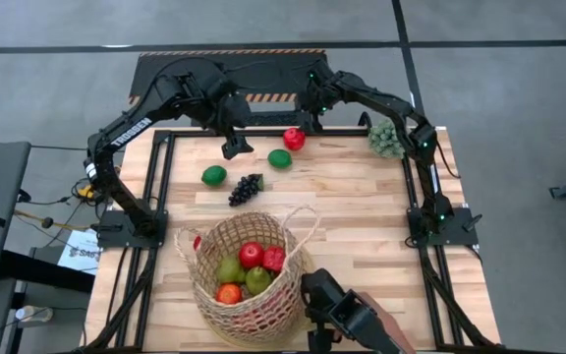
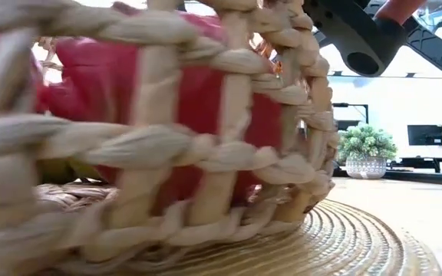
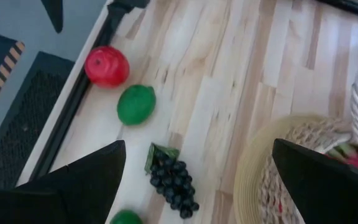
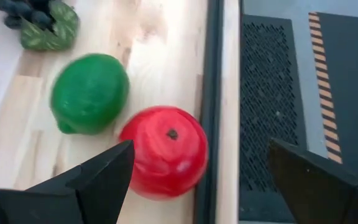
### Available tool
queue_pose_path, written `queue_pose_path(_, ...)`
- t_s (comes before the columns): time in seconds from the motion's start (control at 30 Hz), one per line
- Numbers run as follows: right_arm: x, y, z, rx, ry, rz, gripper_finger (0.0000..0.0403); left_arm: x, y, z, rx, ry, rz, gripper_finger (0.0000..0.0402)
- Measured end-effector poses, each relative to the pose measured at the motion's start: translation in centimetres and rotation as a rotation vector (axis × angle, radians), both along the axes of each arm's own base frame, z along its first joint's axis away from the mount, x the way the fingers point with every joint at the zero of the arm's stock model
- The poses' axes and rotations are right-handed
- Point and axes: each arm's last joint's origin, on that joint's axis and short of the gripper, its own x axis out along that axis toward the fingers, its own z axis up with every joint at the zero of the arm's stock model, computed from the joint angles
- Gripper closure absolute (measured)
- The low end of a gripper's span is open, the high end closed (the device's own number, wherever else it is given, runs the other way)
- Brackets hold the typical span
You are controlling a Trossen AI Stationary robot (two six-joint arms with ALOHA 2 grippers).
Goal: Build produce basket
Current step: Put the apple into the basket
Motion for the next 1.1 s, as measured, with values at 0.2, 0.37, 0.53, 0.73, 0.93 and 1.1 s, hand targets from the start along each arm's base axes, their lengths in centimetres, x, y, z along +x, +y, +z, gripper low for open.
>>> queue_pose_path(0.2,0.3,-0.1,-1.3,0.060,-0.008,0.018,0.0021,0.1,0.1,0.1,-0.003,-0.019,0.013,0.0012)
queue_pose_path(0.37,0.9,-0.4,-1.8,0.040,-0.031,0.026,0.0021,0.1,0.0,0.1,-0.007,-0.021,0.008,0.0012)
queue_pose_path(0.53,1.3,-0.4,-4.3,0.102,0.016,0.014,0.0021,0.1,0.0,0.1,-0.006,-0.021,0.009,0.0012)
queue_pose_path(0.73,1.3,-0.5,-4.3,0.103,0.023,0.003,0.0021,0.1,0.1,0.1,-0.002,-0.018,0.012,0.0012)
queue_pose_path(0.93,1.2,-0.4,-4.4,0.127,0.035,-0.017,0.0024,0.1,0.1,0.1,0.001,-0.015,0.025,0.0012)
queue_pose_path(1.1,0.9,-0.1,-4.6,0.178,0.072,-0.033,0.0024,0.1,0.1,0.1,-0.006,-0.014,0.030,0.0012)
